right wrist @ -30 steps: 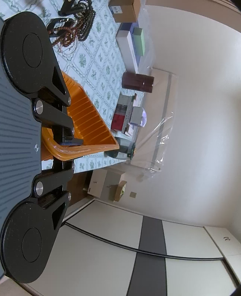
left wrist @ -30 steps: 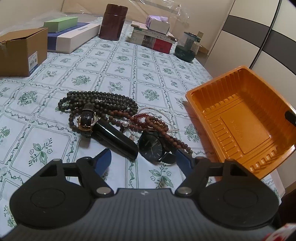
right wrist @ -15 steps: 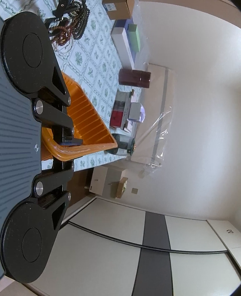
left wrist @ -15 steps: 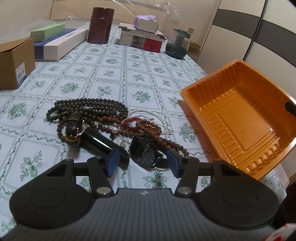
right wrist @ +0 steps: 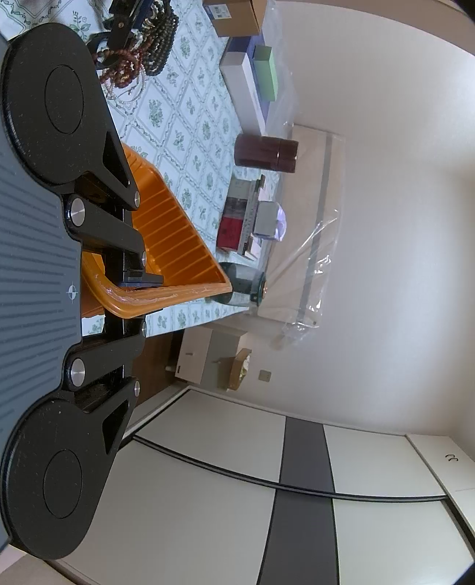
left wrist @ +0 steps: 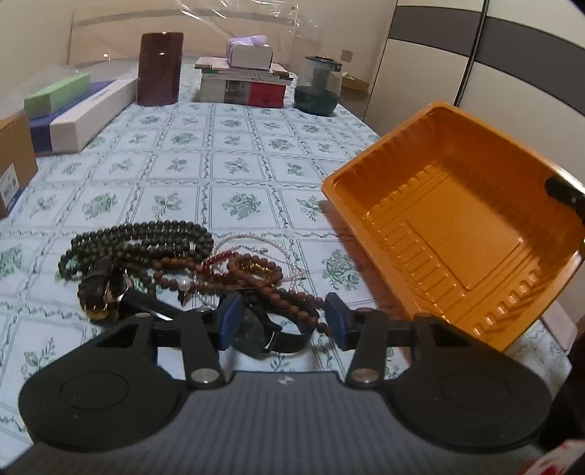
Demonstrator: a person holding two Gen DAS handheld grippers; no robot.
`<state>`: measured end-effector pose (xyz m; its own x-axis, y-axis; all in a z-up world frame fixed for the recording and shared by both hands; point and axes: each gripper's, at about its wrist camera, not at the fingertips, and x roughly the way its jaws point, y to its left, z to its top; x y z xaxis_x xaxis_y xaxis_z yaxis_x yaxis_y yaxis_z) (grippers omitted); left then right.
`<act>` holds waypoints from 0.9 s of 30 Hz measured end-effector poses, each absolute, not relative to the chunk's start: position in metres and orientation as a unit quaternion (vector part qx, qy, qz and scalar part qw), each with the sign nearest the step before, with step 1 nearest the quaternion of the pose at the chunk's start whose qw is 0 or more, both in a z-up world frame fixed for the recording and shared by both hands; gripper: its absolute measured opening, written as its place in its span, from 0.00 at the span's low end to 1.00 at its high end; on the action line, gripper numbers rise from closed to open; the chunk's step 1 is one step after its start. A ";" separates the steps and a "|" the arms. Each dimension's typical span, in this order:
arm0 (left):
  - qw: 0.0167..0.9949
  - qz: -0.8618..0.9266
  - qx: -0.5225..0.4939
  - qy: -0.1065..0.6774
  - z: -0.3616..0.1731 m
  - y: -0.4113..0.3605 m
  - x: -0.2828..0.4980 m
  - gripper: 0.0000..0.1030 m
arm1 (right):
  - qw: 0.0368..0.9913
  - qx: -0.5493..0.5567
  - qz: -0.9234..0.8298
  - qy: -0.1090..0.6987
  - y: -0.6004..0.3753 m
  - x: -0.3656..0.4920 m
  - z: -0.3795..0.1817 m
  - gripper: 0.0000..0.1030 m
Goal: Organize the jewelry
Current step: 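Lower the left gripper onto the brown bead bracelet and close it, then lift the brown bead bracelet with the left gripper and drop it into the tray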
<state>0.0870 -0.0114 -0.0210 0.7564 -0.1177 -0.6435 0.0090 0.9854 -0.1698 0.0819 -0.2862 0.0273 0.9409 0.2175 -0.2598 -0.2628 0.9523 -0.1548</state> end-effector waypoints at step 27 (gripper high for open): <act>0.902 -0.039 -0.127 0.410 -0.018 -0.012 0.115 0.06 | 0.981 -0.077 0.119 0.133 -0.286 0.083 0.032 0.06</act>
<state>0.1147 -0.0123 -0.0175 0.6603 -0.1756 -0.7302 -0.0331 0.9645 -0.2619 0.0834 -0.2857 0.0316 0.9360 0.2135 -0.2798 -0.2544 0.9598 -0.1188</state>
